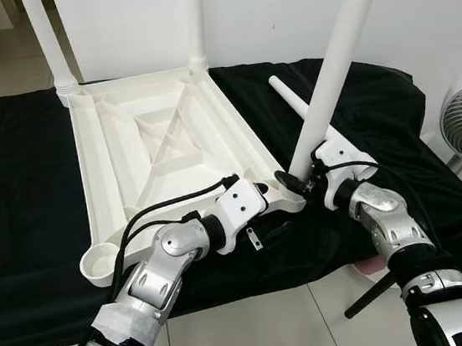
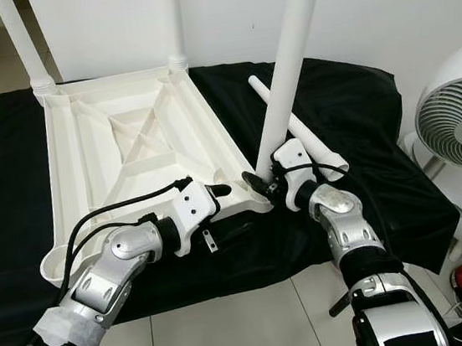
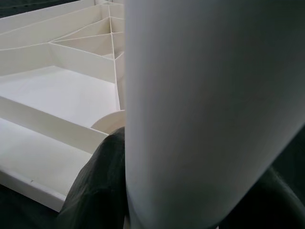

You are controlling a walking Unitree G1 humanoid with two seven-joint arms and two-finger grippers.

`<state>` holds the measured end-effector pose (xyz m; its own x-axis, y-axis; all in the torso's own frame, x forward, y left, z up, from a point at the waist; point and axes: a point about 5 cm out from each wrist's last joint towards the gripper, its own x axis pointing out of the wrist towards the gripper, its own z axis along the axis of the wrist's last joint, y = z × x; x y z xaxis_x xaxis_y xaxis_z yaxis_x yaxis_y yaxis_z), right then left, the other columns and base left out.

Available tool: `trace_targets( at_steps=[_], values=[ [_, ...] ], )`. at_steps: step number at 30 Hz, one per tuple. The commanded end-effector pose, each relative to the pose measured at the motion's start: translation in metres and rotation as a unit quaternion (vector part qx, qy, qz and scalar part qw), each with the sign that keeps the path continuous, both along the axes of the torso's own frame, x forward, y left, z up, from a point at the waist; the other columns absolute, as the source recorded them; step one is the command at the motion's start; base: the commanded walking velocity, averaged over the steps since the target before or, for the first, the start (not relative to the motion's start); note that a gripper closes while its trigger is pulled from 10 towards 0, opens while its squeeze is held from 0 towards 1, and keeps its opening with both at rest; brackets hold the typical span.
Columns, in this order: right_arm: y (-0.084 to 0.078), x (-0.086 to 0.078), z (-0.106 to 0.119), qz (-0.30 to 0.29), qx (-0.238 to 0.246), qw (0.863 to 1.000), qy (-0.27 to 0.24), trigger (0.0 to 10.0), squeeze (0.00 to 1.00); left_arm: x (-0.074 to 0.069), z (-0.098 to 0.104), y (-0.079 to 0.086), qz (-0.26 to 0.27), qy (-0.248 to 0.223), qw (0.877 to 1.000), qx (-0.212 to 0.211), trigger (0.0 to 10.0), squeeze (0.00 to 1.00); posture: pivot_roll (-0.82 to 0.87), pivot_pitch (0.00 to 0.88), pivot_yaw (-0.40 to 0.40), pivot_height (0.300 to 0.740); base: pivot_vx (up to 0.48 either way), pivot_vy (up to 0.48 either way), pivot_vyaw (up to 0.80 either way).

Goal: Building children table

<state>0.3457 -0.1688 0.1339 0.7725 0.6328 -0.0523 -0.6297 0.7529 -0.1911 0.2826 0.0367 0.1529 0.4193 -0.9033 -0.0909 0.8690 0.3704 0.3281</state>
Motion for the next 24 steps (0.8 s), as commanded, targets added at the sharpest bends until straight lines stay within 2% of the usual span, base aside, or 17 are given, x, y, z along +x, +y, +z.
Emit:
trace_targets(
  at_steps=[1, 6, 7, 9, 10, 11, 13, 15, 16, 19, 21, 24],
  values=[
    [0.001, -0.008, -0.024, 0.017, -0.026, 0.998, 0.05, 0.0, 0.0, -0.003, -0.002, -0.001, -0.015, 0.004, 1.0, 0.009, 10.0, 0.0, -0.07, 0.0, -0.044, 0.74, 0.0, 0.0, 0.0],
    [-0.002, -0.009, -0.028, 0.015, -0.018, 0.998, 0.061, 0.0, 0.0, -0.002, -0.002, -0.001, -0.017, 0.004, 1.0, 0.009, 10.0, 0.0, -0.07, 0.0, -0.039, 0.74, 0.0, 0.0, 0.0],
    [-0.001, -0.009, -0.028, 0.007, -0.011, 0.998, 0.063, 4.4, 0.0, -0.002, -0.001, -0.001, -0.018, 0.003, 1.0, 0.01, 10.0, 0.0, -0.07, 0.0, -0.037, 0.74, 0.0, 0.0, 0.0],
    [-0.001, -0.009, -0.028, 0.007, -0.011, 0.998, 0.063, 4.4, 0.0, -0.002, -0.001, -0.001, -0.018, 0.003, 1.0, 0.01, 10.0, 0.0, -0.07, 0.0, -0.037, 0.74, 0.0, 0.0, 0.0],
    [0.0, -0.008, -0.028, -0.008, 0.0, 0.998, 0.063, 10.0, 0.0, -0.002, -0.001, -0.001, -0.018, 0.003, 1.0, 0.011, 10.0, 0.0, -0.07, 0.0, -0.037, 0.74, 0.0, 0.0, 0.0],
    [0.0, -0.008, -0.028, -0.008, 0.0, 0.998, 0.063, 10.0, 0.0, -0.002, -0.001, -0.001, -0.018, 0.003, 1.0, 0.011, 10.0, 0.0, -0.07, 0.0, -0.037, 0.74, 0.0, 0.0, 0.0],
    [0.002, -0.001, -0.025, -0.068, 0.031, 0.996, 0.056, 10.0, 0.0, -0.002, -0.001, -0.001, -0.02, 0.003, 1.0, 0.011, 10.0, 0.0, -0.08, 0.0, -0.035, 0.74, 0.0, 0.0, 0.0],
    [0.002, -0.001, -0.025, -0.068, 0.031, 0.996, 0.056, 10.0, 0.0, -0.002, -0.001, -0.001, -0.02, 0.003, 1.0, 0.011, 10.0, 0.0, -0.08, 0.0, -0.035, 0.74, 0.0, 0.0, 0.0],
    [0.005, 0.002, -0.023, -0.092, 0.042, 0.994, 0.051, 10.0, 0.0, -0.002, -0.001, -0.001, -0.021, 0.003, 1.0, 0.011, 10.0, 0.0, -0.08, 0.0, -0.034, 0.74, 0.0, 0.0, 0.0],
    [0.017, 0.009, -0.015, -0.188, 0.086, 0.977, 0.051, 10.0, 0.0, -0.002, -0.001, -0.003, -0.023, 0.003, 1.0, 0.009, 10.0, 0.0, -0.08, 0.0, -0.037, 0.74, 0.0, 0.0, 0.0],
    [0.017, 0.009, -0.015, -0.188, 0.086, 0.977, 0.051, 10.0, 0.0, -0.002, -0.001, -0.003, -0.023, 0.003, 1.0, 0.009, 10.0, 0.0, -0.08, 0.0, -0.037, 0.74, 0.0, 0.0, 0.0],
    [0.02, 0.012, -0.013, -0.233, 0.106, 0.965, 0.061, 10.0, 0.0, -0.002, -0.001, -0.004, -0.023, 0.003, 1.0, 0.009, 10.0, 0.0, -0.08, 0.0, -0.038, 0.74, 0.0, 0.0, 0.0]
  ],
)
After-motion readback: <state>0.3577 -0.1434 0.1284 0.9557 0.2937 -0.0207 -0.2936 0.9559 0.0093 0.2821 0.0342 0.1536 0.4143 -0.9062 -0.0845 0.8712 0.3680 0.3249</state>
